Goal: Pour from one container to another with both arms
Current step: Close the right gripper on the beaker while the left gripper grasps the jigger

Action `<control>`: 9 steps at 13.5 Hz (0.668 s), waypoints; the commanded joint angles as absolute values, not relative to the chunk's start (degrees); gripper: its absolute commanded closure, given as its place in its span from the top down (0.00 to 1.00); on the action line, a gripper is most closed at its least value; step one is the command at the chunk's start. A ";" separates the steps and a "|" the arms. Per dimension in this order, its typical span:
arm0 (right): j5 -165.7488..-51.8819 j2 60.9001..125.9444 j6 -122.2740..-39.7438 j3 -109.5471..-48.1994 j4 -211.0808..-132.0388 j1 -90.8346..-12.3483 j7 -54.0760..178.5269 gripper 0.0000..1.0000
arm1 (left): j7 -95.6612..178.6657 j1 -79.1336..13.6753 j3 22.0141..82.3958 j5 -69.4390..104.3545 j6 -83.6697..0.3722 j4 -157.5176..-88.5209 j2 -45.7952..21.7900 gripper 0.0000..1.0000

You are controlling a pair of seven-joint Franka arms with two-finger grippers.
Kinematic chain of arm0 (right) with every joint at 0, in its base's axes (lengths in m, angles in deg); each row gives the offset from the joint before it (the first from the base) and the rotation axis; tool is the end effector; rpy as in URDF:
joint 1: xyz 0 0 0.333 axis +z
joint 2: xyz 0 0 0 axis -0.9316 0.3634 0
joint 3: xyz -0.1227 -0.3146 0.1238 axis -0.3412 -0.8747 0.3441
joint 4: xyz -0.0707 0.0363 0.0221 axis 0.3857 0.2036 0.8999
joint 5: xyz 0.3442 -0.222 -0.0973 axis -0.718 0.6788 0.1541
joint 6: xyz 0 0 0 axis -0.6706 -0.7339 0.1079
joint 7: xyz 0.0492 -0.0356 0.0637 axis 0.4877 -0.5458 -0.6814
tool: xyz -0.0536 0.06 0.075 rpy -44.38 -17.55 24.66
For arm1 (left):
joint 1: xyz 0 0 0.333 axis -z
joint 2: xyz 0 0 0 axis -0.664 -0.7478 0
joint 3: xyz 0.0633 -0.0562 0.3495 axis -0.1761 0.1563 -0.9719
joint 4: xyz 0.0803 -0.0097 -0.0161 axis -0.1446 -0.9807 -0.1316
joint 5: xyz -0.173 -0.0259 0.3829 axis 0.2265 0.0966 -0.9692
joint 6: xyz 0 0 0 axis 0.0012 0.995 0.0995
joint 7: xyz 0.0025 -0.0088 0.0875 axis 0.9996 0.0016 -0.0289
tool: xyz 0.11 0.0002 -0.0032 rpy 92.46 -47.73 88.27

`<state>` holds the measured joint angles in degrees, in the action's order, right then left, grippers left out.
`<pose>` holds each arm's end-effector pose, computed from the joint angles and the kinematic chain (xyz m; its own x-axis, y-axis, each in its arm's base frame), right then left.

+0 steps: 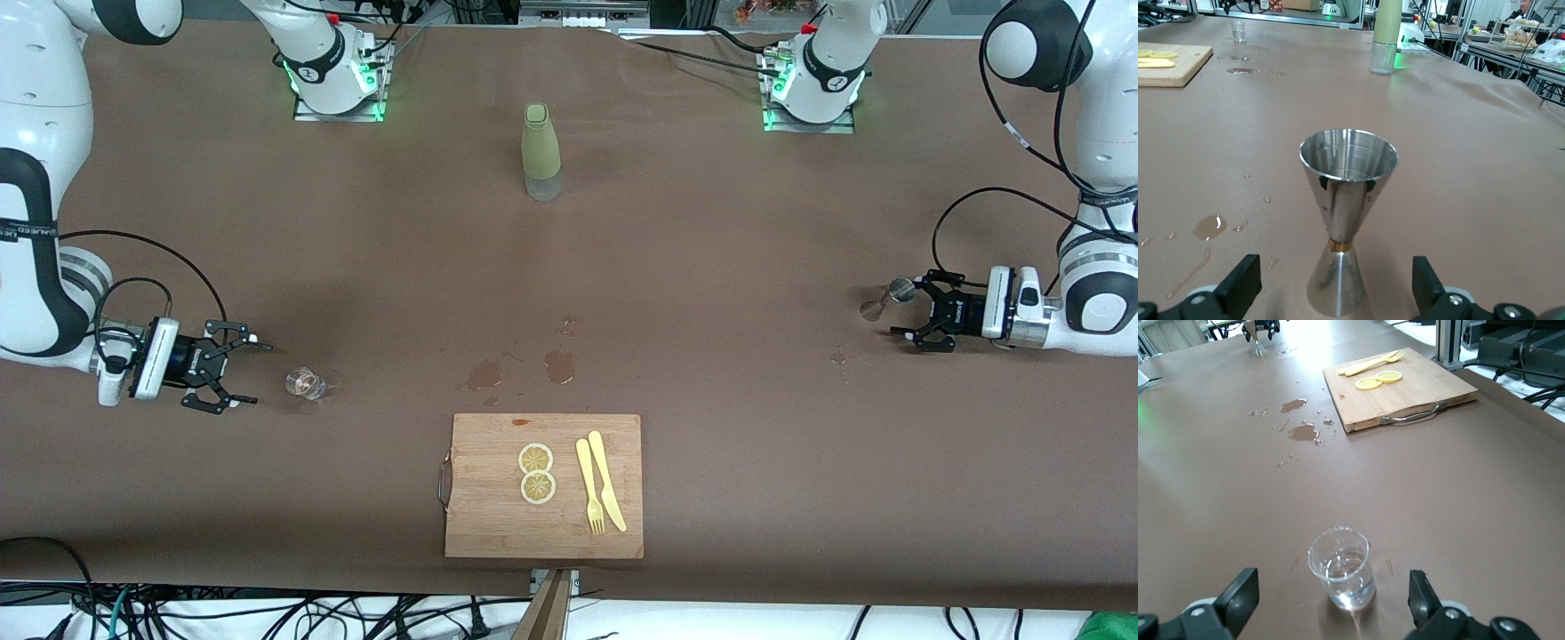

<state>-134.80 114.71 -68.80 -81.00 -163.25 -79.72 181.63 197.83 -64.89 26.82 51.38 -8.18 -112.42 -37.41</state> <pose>0.7005 -0.1397 0.1845 0.2462 0.5202 0.8178 0.9655 -0.2054 -0.1600 0.5963 0.2460 0.1142 -0.0305 -0.4549 0.8900 -0.9652 0.2449 0.0921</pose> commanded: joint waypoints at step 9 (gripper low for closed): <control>-142.11 123.73 -62.60 -80.63 -157.37 -82.93 193.86 1.00 | 204.49 -65.42 28.25 53.91 -6.49 -113.57 -37.89 0.81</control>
<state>-141.07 120.68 -64.20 -80.98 -161.24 -81.47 192.73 200.32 -64.94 28.21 51.65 -7.29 -112.81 -38.03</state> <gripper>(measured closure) 0.000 0.172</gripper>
